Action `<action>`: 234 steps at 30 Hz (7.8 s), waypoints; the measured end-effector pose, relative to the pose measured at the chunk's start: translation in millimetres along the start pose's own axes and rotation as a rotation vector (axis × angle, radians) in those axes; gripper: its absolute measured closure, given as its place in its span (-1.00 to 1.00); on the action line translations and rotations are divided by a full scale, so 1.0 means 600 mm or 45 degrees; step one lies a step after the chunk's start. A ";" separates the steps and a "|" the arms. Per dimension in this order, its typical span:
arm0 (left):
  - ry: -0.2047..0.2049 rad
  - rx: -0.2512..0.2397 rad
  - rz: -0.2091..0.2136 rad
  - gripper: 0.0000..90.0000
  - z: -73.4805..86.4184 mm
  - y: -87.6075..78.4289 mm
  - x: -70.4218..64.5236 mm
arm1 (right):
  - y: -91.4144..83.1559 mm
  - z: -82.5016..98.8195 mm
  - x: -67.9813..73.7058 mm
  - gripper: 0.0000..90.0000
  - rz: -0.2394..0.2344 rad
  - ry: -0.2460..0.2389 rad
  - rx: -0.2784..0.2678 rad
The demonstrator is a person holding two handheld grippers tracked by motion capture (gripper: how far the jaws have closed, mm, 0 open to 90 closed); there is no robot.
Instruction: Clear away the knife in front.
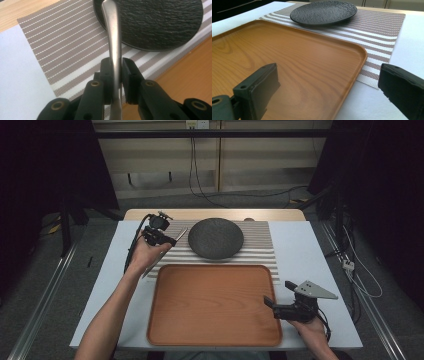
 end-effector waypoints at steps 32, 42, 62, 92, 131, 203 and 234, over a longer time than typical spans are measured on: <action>0.097 0.015 -0.001 0.77 0.055 -0.001 -0.111 | 0.004 0.000 0.002 -0.94 -0.003 -0.001 0.007; 0.089 0.048 0.020 0.78 0.078 0.008 -0.143 | 0.003 0.000 0.001 -0.94 0.002 -0.003 0.007; 0.082 0.140 0.083 0.77 0.120 0.057 -0.181 | 0.005 -0.001 0.004 -0.94 -0.002 -0.018 0.012; 0.027 0.077 0.087 0.76 0.173 0.059 -0.188 | 0.006 0.002 0.005 -0.94 -0.003 -0.015 0.021; 0.278 -0.047 0.142 1.00 0.152 0.062 -0.231 | -0.002 0.001 0.010 -0.94 -0.004 -0.029 0.009; 0.126 0.073 -0.015 1.00 0.212 0.041 -0.123 | -0.002 0.001 0.007 -0.94 -0.001 -0.007 0.006; 0.118 0.040 0.024 0.96 0.217 0.038 -0.114 | -0.002 0.000 0.009 -0.94 -0.014 0.003 0.003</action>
Point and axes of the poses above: each handheld gripper's, and its own axes: y roughly forward along the jaws, z roughly out of its underside, x roughly to its left, the point moved 10 cm from there along y, roughly forward along the jaws, and after that the axes turned 13 degrees about x, right-handed, at the moved point
